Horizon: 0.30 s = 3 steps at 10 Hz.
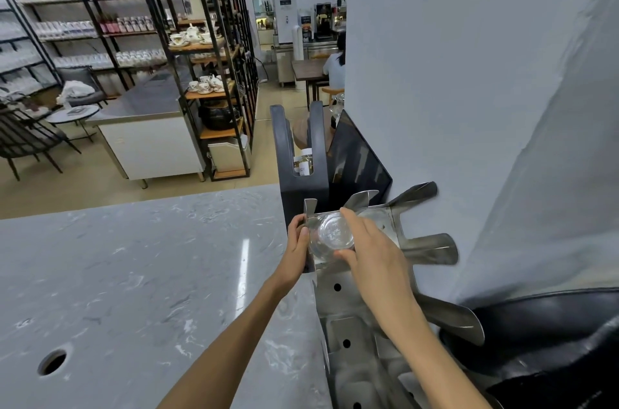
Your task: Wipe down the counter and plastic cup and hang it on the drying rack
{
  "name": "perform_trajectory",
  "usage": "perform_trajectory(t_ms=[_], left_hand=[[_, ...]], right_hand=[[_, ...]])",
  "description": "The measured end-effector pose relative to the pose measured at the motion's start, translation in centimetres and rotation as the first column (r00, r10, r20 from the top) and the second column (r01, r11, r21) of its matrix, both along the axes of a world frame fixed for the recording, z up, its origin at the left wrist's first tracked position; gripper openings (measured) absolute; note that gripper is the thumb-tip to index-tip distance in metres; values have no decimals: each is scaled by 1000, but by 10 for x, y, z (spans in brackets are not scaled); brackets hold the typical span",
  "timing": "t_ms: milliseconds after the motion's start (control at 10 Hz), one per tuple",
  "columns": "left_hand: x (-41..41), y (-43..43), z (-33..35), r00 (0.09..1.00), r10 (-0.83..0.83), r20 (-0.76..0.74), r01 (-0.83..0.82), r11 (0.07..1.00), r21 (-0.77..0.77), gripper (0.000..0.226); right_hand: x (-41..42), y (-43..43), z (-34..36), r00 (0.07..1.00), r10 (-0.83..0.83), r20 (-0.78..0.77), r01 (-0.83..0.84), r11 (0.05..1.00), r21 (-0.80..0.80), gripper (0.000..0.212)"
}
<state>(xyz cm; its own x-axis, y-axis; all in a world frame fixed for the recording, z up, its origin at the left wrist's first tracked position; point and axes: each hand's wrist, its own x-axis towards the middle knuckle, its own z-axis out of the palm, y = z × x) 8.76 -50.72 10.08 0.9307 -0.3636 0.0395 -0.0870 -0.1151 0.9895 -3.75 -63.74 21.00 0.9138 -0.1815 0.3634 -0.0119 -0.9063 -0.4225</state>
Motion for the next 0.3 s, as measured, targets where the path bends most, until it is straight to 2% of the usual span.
perform_trajectory(t_ms=[100, 200, 300], left_hand=[[2, 9, 11, 998, -36, -52, 39, 998, 56, 26], [4, 19, 16, 991, -89, -96, 98, 991, 94, 41], [6, 38, 22, 992, -90, -88, 105, 977, 184, 52]], right_hand=[[-1, 1, 2, 1000, -3, -4, 3, 1000, -23, 71], [-6, 0, 8, 999, -6, -32, 2, 992, -123, 80], [-16, 2, 19, 996, -30, -82, 18, 989, -145, 84]])
